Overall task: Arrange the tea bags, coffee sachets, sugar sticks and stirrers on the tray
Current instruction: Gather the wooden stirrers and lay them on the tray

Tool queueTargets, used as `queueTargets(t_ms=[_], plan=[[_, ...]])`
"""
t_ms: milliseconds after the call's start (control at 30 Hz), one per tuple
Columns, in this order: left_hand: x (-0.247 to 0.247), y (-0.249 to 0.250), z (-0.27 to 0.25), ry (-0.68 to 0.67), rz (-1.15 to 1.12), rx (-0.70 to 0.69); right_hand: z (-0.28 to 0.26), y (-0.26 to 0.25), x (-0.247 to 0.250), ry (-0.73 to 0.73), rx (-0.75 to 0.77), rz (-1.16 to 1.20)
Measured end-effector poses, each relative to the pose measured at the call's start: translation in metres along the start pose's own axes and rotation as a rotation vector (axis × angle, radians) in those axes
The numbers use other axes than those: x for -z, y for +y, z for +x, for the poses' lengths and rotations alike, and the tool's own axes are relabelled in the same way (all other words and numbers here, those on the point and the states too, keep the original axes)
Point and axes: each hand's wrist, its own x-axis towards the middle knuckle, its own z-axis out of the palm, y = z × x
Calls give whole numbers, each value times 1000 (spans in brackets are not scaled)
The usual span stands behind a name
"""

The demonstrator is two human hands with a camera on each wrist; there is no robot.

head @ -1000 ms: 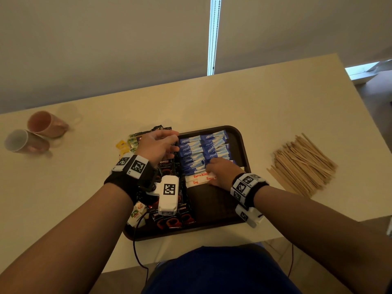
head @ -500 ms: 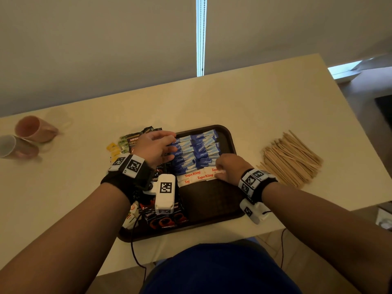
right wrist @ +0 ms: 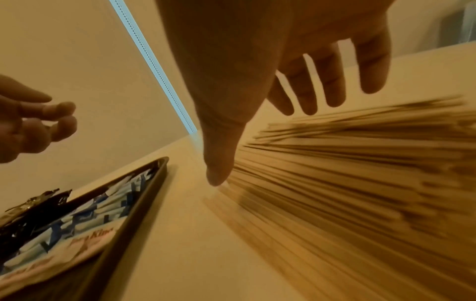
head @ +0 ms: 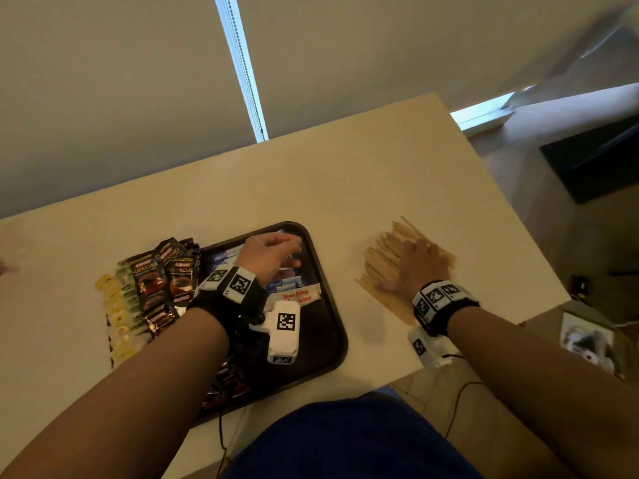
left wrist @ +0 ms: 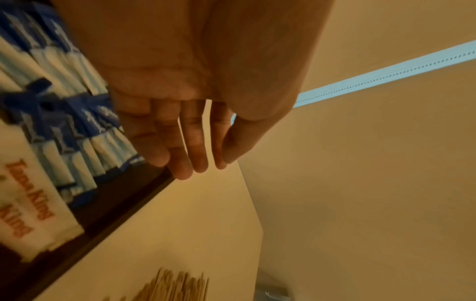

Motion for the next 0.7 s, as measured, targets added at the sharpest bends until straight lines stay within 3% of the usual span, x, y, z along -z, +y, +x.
queueTargets(t_ms=[100,333,700], plan=[[-26,2,5,-12,41,19,3,9,-8,-61,-39,-3],[-60,3,12,-22,64,34,28,22,-11,6,83,58],[-75,1,19,8,13,73,45,24,-6,-27,194,92]])
